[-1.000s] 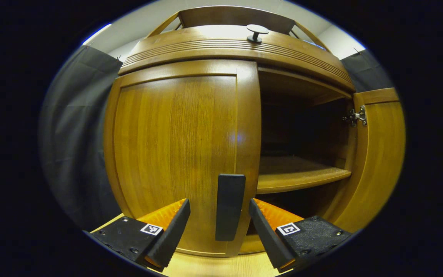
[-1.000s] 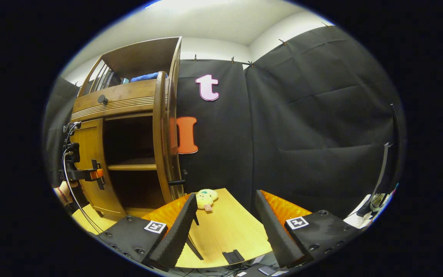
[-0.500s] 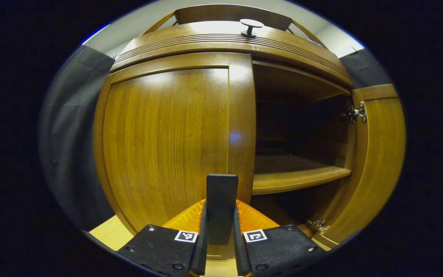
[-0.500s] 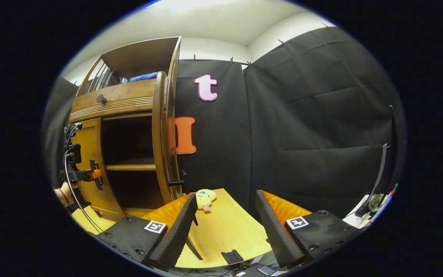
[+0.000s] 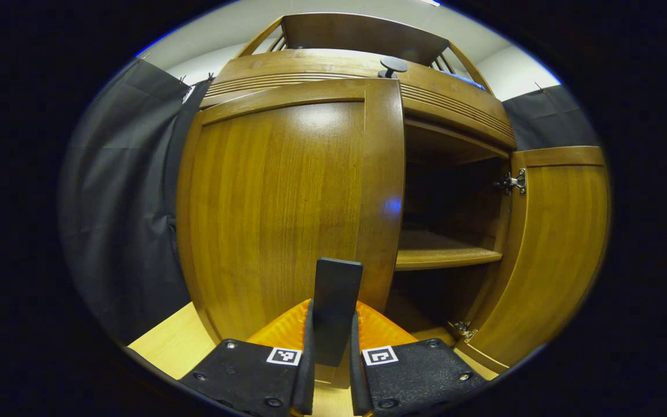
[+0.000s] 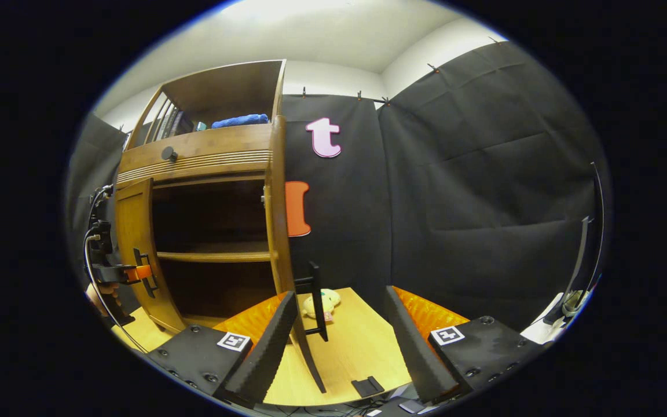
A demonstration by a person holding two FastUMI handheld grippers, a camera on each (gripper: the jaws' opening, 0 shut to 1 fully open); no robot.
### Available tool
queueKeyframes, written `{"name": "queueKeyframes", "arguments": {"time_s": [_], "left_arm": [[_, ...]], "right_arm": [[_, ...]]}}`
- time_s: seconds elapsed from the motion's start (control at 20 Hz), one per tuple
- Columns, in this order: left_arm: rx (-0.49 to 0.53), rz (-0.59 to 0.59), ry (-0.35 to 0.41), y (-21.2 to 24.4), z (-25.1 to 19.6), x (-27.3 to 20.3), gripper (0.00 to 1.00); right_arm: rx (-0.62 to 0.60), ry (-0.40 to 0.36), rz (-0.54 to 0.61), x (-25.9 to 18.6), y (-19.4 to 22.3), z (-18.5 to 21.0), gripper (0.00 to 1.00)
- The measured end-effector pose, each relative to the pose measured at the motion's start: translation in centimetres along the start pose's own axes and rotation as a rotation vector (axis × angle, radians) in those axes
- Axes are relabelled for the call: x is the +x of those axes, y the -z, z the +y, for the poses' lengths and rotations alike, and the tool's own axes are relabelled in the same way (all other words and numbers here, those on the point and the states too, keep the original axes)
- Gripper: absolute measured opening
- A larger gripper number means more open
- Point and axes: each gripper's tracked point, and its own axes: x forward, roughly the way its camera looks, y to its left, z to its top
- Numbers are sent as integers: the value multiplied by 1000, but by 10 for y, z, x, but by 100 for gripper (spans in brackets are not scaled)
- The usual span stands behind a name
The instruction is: Open the right door of the double-door shoe cabinet with the right hand, and open the left door with the left hand.
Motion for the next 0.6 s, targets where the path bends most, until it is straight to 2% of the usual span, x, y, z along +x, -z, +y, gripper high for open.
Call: {"name": "queueKeyframes", "arguments": {"time_s": [0.6], "left_arm": [[-1,-31,15,-3,39,-64,19]], "right_arm": [[-33,-89,7,-11,0,70,100]]}}
